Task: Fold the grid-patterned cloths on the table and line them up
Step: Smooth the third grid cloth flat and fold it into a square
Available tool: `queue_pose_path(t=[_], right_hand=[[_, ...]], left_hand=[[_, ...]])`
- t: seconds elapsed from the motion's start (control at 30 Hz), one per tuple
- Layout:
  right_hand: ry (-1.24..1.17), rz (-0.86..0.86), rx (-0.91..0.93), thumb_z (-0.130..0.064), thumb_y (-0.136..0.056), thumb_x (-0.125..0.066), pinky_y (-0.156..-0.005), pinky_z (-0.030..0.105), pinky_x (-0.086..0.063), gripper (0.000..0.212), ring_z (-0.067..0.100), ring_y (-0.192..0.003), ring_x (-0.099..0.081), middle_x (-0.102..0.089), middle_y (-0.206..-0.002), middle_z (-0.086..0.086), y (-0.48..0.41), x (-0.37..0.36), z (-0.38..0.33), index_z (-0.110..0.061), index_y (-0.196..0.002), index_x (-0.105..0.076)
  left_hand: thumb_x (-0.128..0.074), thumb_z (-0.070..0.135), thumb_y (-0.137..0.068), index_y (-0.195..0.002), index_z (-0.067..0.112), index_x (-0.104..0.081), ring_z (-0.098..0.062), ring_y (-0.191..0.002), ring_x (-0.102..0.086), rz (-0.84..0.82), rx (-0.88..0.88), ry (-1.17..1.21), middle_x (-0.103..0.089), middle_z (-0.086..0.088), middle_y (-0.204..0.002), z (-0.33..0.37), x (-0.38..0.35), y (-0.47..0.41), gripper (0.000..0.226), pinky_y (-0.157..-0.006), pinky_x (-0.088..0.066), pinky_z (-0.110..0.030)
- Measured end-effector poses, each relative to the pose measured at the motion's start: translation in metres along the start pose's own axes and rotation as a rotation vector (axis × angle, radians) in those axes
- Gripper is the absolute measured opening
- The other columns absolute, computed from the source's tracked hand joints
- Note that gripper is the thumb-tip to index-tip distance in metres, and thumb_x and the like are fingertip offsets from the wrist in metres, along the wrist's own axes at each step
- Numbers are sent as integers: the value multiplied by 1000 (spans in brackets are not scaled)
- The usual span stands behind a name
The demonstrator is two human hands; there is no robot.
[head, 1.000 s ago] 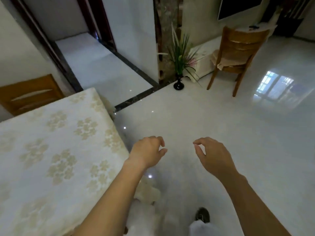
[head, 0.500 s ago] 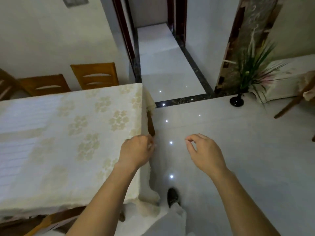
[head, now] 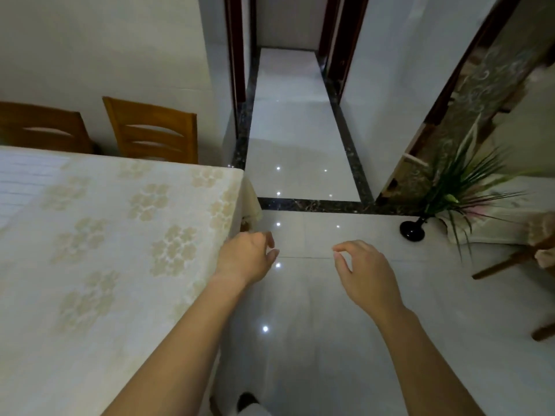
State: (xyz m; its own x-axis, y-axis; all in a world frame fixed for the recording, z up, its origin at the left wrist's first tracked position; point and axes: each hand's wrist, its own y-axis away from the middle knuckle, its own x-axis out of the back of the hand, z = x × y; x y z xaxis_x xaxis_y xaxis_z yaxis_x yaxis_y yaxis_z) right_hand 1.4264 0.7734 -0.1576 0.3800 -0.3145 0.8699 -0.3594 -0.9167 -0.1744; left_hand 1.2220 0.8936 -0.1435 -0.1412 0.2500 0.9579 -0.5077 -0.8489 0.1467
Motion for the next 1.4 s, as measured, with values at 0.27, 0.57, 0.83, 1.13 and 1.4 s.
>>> queue_pose_path(t=[0.27, 0.57, 0.83, 1.13, 1.4], right_hand=[[-69, -198, 185, -25, -97, -57, -82, 32, -53, 17, 19, -91, -65, -71, -102, -2, -133, -60, -13, -21, -104, -72], [-238, -475, 580, -28, -100, -54, -82, 36, -54, 24, 20, -96, -64, -68, -112, 1, -292, -117, -76, -18, -116, -69], [-239, -725, 867, -32, -103, -48, -99, 32, -50, 28, 14, -114, -59, -62, -129, -7, -341, -159, -141, -25, -126, -62], [-200, -866, 1078, -37, -102, -47, -100, 32, -49, 28, 11, -115, -59, -61, -129, -12, -339, -207, -211, -29, -125, -62], [-83, -861, 989, -35, -102, -49, -92, 30, -51, 28, 15, -112, -61, -63, -127, -7, -380, -263, -254, -26, -125, -63]], left_hand=[[-51, 50, -100, -119, 28, -63, -21, -106, -64, -35, 234, -18, -67, 4, -117, -65, 5, -71, 32, -88, -51, -37], [-51, 52, -100, -122, 30, -61, -21, -111, -62, 64, 679, -17, -65, 6, -123, -99, 38, -114, 32, -92, -47, -36], [-51, 52, -100, -125, 31, -60, -23, -111, -61, 142, 1040, 34, -60, 3, -129, -94, 35, -92, 34, -93, -47, -37], [-51, 52, -100, -127, 29, -59, -24, -115, -58, 201, 1211, 128, -59, 2, -131, -151, 30, -87, 36, -96, -44, -36], [-51, 50, -101, -129, 28, -58, -22, -124, -52, 218, 1160, 169, -49, 4, -143, -232, 25, -115, 36, -101, -41, -36]])
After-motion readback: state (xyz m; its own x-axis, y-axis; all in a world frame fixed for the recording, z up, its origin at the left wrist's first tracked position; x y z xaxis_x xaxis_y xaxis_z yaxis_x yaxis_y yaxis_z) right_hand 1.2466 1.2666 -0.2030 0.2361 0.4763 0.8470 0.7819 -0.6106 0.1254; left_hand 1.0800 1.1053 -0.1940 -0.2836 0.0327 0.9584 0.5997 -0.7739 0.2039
